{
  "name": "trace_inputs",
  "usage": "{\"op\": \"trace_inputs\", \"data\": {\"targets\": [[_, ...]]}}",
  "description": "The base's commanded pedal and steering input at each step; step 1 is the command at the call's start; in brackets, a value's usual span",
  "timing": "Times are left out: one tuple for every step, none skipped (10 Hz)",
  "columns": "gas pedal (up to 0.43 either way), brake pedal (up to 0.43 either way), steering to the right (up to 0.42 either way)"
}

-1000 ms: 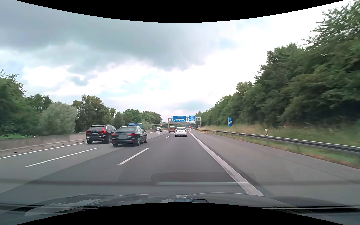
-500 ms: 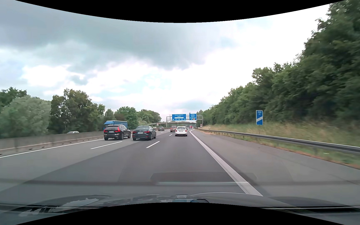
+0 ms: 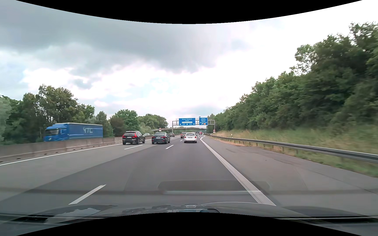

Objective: Follow the waypoints while adhering to traffic rules and regulations

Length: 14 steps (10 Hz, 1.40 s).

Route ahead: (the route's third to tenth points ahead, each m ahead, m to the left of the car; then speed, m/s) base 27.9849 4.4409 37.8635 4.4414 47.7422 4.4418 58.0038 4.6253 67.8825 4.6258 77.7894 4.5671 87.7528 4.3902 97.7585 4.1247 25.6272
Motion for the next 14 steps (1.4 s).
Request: {"op": "trace_inputs", "data": {"targets": [[0.098, 0.000, 0.002], [0.098, 0.000, 0.002], [0.098, 0.000, 0.002], [0.098, 0.000, 0.002], [0.098, 0.000, 0.001], [0.098, 0.000, 0.001], [0.098, 0.000, 0.001], [0.110, 0.000, 0.001], [0.110, 0.000, 0.002], [0.110, 0.000, 0.003], [0.110, 0.000, 0.003], [0.110, 0.000, 0.003], [0.110, 0.000, 0.003], [0.110, 0.000, 0.003]]}}
